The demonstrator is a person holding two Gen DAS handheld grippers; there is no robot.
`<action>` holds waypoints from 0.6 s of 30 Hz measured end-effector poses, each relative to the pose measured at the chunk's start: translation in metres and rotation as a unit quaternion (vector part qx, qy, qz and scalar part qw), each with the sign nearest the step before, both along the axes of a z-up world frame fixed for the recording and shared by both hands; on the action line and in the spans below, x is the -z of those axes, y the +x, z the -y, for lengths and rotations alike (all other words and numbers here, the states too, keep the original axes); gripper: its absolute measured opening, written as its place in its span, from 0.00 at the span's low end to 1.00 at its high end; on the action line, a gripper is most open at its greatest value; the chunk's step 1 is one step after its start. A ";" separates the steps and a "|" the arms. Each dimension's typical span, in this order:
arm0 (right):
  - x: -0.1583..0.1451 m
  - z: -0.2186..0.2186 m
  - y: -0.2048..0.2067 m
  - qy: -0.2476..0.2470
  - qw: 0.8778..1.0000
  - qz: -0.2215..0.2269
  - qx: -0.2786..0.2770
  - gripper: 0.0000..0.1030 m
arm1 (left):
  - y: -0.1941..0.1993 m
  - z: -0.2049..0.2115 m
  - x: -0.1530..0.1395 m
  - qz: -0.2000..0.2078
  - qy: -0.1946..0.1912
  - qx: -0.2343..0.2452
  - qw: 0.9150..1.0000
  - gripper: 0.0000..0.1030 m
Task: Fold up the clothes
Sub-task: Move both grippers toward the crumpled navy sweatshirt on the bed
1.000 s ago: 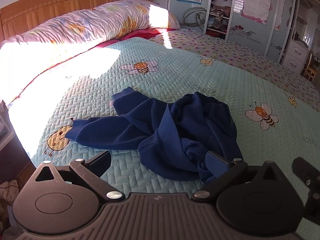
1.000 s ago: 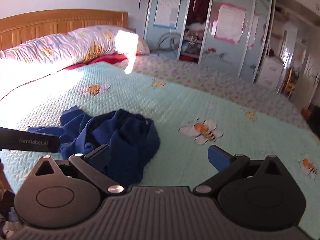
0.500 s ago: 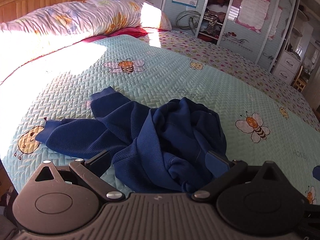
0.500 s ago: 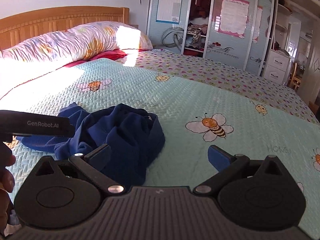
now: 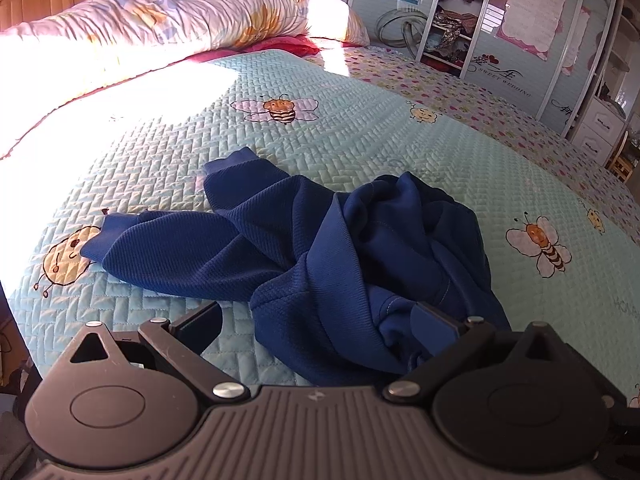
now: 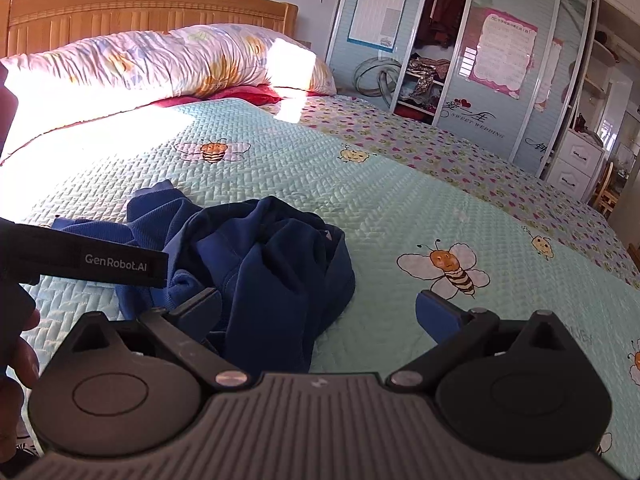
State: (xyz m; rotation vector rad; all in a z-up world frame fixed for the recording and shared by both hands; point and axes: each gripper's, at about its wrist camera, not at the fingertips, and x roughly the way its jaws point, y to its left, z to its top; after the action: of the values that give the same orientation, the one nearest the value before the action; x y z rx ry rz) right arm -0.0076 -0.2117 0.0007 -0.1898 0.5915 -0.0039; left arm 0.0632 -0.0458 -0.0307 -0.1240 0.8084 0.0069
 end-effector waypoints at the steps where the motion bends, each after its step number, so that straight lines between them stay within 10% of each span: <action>1: -0.001 -0.002 0.001 0.001 1.000 0.001 -0.004 0.99 | 0.000 -0.001 0.001 -0.001 0.000 -0.002 1.000 1.00; 18: 0.033 -0.034 0.025 -0.015 0.997 -0.032 -0.063 0.99 | 0.015 -0.043 0.049 -0.097 -0.005 -0.111 0.989 1.00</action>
State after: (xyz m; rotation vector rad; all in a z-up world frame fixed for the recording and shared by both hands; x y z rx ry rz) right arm 0.0175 -0.1780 -0.0319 -0.2565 0.6430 0.1162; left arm 0.0783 -0.0024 -0.0795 -0.2261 0.9852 0.2284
